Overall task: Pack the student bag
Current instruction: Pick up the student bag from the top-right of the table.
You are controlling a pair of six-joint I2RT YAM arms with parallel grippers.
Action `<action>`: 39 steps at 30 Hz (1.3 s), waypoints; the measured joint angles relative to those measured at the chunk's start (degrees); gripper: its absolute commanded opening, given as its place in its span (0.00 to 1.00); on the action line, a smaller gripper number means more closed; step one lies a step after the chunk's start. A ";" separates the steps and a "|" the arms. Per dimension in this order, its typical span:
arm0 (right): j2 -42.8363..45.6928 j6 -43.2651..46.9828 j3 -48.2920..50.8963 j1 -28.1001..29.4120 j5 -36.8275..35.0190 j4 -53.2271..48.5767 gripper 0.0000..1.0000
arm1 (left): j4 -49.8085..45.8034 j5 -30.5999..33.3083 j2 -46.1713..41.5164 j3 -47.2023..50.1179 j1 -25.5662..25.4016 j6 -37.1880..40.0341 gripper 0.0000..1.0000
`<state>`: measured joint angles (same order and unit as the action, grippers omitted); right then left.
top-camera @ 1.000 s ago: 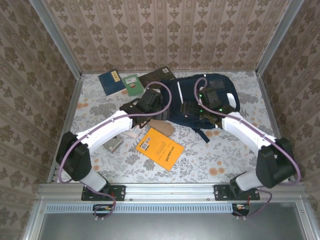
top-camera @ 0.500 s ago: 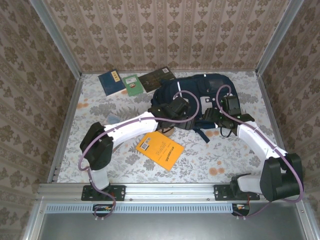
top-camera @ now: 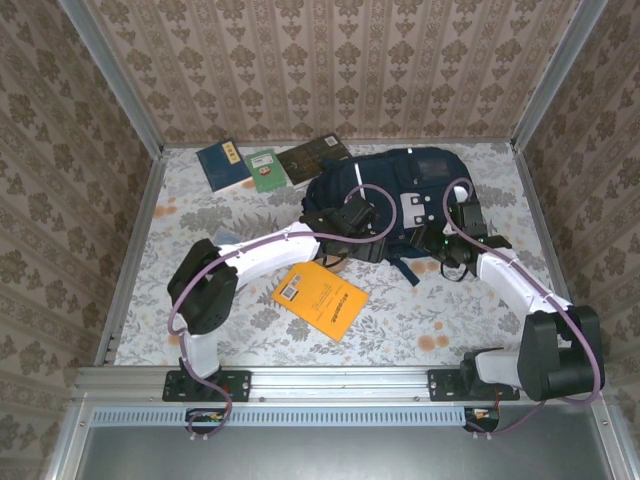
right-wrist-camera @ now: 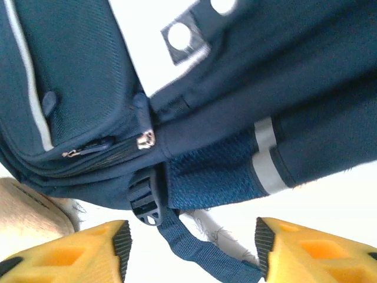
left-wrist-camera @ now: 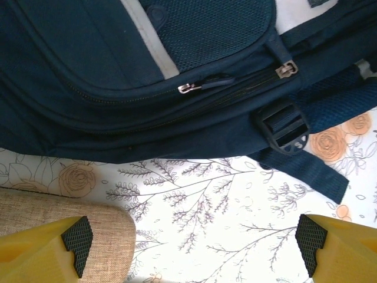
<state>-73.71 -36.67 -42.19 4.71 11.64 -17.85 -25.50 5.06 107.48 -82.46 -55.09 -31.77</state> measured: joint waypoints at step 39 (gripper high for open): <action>-10.86 -23.58 -7.80 -2.75 10.14 12.76 0.00 | 6.49 -0.83 -2.58 5.97 0.00 0.15 0.40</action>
<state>-84.58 -60.25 -50.00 1.96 21.78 -5.08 -19.00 4.23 104.90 -76.49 -55.09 -31.62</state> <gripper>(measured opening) 0.080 0.409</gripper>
